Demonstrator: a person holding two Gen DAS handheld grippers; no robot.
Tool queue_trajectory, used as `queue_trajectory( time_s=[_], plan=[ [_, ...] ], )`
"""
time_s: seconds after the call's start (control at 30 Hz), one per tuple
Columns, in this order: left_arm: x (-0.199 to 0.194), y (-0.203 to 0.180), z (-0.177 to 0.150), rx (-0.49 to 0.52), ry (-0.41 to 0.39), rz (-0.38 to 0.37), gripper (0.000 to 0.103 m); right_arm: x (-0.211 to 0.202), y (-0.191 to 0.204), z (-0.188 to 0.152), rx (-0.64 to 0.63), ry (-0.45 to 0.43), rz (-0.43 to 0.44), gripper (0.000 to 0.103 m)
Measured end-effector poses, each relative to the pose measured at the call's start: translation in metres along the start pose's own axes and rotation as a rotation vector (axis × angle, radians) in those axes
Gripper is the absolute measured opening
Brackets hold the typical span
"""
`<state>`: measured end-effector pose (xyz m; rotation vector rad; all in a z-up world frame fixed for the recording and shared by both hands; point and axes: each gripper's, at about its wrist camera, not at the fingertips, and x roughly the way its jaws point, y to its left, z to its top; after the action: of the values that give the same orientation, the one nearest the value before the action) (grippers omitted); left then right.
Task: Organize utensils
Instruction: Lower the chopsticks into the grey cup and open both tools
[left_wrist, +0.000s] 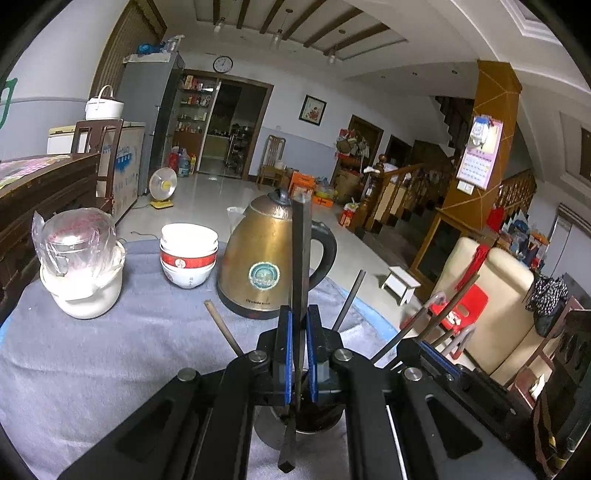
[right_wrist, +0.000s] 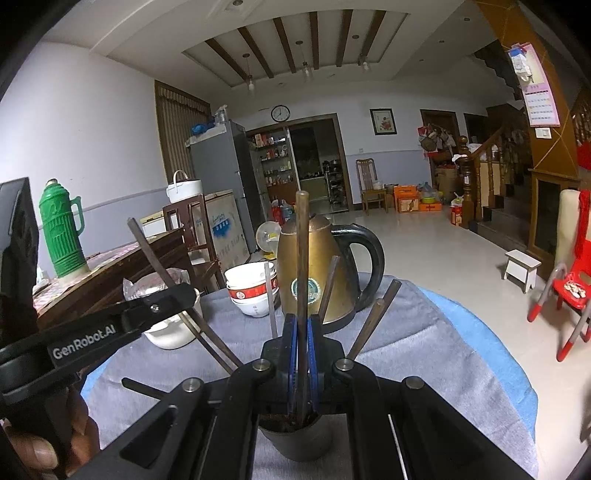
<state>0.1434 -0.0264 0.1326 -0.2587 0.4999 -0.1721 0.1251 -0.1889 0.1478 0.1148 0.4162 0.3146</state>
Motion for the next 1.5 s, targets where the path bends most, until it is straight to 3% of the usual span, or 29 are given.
queue_trajectory(
  time_s=[0.53,1.03,1.1,1.17,1.27,1.37,1.4,1.43,1.5],
  plan=[
    [0.019,-0.004,-0.006,0.027,0.111,0.021,0.008,0.009,0.002,-0.006,-0.011,0.035,-0.004,0.006],
    [0.025,0.001,-0.006,0.004,0.163,0.005,0.008,0.020,0.000,-0.014,-0.007,0.107,-0.001,0.006],
    [0.023,0.003,-0.003,-0.008,0.163,0.011,0.020,0.025,0.000,-0.014,-0.010,0.142,0.005,0.007],
    [0.017,0.005,0.001,-0.033,0.155,0.015,0.055,0.025,-0.001,-0.015,-0.003,0.157,0.007,0.008],
    [0.000,0.007,0.008,-0.051,0.104,0.032,0.061,0.018,-0.003,-0.012,0.003,0.153,-0.010,0.010],
    [-0.024,0.013,0.019,-0.068,0.070,0.042,0.063,0.001,-0.003,-0.004,0.000,0.122,-0.038,0.028],
    [-0.032,0.016,0.021,-0.072,0.052,0.054,0.065,-0.005,-0.003,-0.001,-0.001,0.105,-0.049,0.041],
    [-0.041,0.019,0.022,-0.080,0.037,0.069,0.070,-0.011,-0.004,0.001,-0.001,0.090,-0.062,0.064],
    [-0.058,0.026,0.023,-0.094,0.006,0.096,0.076,-0.031,-0.005,0.005,0.000,0.031,-0.089,0.081]
  ],
)
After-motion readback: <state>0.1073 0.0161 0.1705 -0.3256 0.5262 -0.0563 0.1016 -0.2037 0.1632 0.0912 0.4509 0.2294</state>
